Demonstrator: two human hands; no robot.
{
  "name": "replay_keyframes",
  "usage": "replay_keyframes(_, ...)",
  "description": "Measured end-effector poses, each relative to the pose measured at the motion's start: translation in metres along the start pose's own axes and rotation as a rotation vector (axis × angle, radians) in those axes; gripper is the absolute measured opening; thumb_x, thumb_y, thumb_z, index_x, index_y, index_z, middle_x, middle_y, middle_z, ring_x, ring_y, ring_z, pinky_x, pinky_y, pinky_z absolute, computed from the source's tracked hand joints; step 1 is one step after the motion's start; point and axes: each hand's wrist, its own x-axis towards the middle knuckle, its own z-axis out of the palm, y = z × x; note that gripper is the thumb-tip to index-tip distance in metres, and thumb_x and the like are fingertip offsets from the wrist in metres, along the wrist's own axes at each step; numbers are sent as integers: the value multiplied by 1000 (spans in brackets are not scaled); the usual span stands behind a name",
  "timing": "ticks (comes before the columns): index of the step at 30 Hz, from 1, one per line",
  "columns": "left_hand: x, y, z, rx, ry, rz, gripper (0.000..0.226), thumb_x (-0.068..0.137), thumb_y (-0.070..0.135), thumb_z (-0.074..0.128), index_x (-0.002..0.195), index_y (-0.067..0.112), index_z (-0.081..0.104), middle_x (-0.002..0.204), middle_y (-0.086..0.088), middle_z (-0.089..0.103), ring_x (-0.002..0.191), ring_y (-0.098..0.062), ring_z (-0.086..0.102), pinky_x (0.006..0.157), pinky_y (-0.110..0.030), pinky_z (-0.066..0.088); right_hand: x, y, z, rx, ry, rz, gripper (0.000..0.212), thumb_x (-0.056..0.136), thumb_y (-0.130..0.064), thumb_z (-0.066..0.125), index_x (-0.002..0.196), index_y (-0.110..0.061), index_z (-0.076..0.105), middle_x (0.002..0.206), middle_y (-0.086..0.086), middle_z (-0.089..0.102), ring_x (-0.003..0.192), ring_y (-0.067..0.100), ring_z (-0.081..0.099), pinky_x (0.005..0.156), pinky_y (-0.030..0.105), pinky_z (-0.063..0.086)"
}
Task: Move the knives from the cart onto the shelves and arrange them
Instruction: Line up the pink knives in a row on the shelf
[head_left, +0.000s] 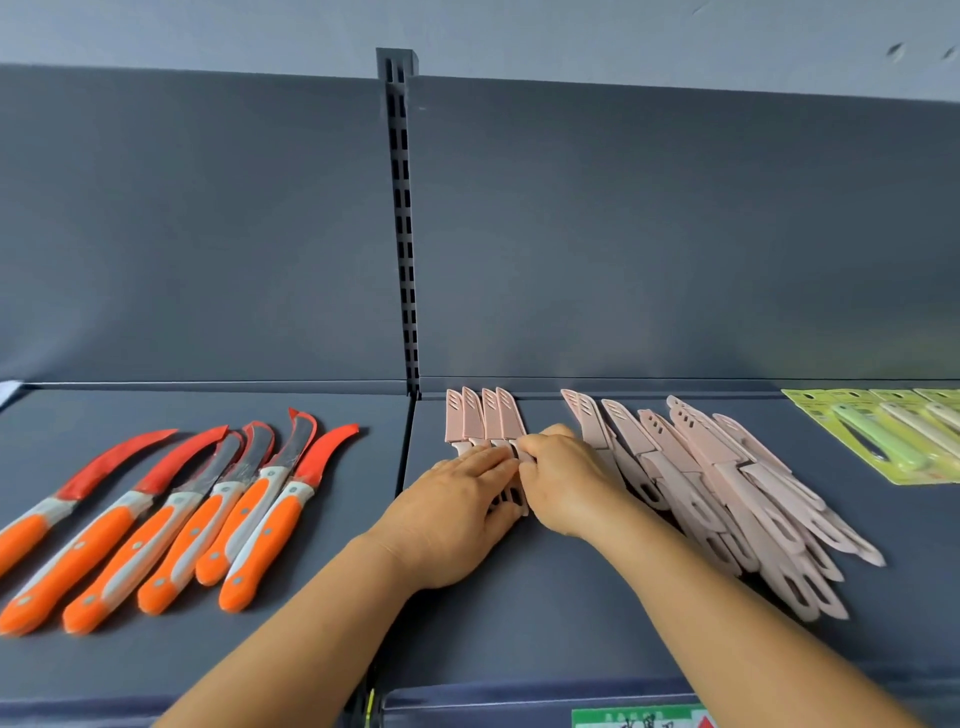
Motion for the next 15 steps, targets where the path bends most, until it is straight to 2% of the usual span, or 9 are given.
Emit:
replay_keyframes(2, 1, 2, -2, 56, -37, -14, 69, 88, 56, 16, 145, 21, 33, 153, 7, 26, 141, -14, 22, 113, -30, 24, -5, 2, -4, 3, 11, -6, 24, 98, -21, 38, 109, -13, 58, 126, 7, 46, 108, 29, 52, 87, 32, 45)
replay_keyframes(4, 1, 5, -5, 129, -89, -35, 58, 100, 45, 26, 151, 20, 18, 159, 4, 13, 146, -15, 9, 117, -29, 13, -12, 7, -13, -20, 54, 5, 29, 99, -25, 38, 117, -12, 56, 131, 7, 45, 118, 28, 46, 92, 32, 41)
replay_keyframes(7, 2, 16, -13, 190, -137, -36, 62, 101, 45, 27, 152, 19, 5, 160, 1, 2, 147, -16, 1, 119, -30, 3, -24, 22, -28, -113, 102, 69, 32, 97, -28, 42, 124, -16, 53, 132, 9, 43, 122, 28, 41, 96, 37, 42)
replay_keyframes(11, 11, 34, -16, 211, -147, -24, 65, 99, 49, 31, 152, 17, 10, 159, 1, 7, 146, -18, 6, 117, -28, 5, -32, 36, -30, -205, 39, 153, 36, 96, -29, 47, 131, -18, 49, 130, 10, 42, 119, 28, 43, 87, 37, 43)
replay_keyframes(15, 14, 41, -8, 194, -124, -60, 61, 99, 49, 32, 149, 17, 21, 156, -1, 17, 144, -18, 14, 115, -28, 11, -29, 40, -22, -176, 71, 164, 33, 94, -25, 52, 126, -18, 53, 123, 9, 44, 108, 29, 52, 82, 36, 47)
